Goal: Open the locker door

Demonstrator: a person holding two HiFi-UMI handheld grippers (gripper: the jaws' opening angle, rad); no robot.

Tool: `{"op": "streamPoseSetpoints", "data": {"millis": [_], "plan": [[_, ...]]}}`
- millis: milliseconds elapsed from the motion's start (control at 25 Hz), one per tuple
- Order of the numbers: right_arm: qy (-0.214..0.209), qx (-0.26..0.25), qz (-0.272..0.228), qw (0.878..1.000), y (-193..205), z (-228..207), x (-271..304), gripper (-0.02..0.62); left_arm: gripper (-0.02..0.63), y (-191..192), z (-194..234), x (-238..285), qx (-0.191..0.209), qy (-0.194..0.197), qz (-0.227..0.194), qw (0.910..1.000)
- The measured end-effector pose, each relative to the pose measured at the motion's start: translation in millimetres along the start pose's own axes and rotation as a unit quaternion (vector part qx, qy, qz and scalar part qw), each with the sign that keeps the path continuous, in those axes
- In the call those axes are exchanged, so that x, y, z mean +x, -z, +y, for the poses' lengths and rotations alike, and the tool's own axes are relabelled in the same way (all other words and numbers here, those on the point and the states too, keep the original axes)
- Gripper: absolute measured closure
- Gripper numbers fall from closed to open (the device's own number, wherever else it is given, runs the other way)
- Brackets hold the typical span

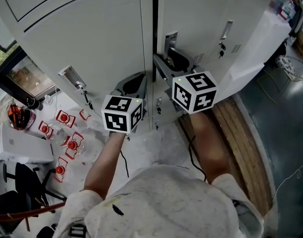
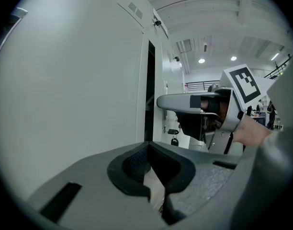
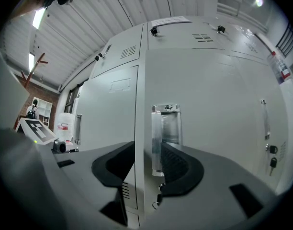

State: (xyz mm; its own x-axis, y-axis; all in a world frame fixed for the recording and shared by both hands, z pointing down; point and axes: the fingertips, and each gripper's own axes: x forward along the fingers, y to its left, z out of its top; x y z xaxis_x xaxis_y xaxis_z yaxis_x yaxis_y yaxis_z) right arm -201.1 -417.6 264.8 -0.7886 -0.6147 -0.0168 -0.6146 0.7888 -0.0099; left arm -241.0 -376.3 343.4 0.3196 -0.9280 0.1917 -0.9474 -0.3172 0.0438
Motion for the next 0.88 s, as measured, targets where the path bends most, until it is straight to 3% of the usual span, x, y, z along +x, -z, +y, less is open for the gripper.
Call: {"op": "streamPoseSetpoints", "data": {"millis": [600, 880], "plan": [[0.016, -0.003, -0.011, 1.000, -2.1, -1.3, -44.5, 0.434, 0.598, 1.8, -35.8, -0.4, 0.003, 0.012, 0.002, 0.9999], [0.010, -0.002, -0.012, 1.000, -2.6, -7.5, -64.5, 0.470, 0.599, -2.8, -58.0, -1.6, 0.011, 0.009, 0.001, 0.9999]]}}
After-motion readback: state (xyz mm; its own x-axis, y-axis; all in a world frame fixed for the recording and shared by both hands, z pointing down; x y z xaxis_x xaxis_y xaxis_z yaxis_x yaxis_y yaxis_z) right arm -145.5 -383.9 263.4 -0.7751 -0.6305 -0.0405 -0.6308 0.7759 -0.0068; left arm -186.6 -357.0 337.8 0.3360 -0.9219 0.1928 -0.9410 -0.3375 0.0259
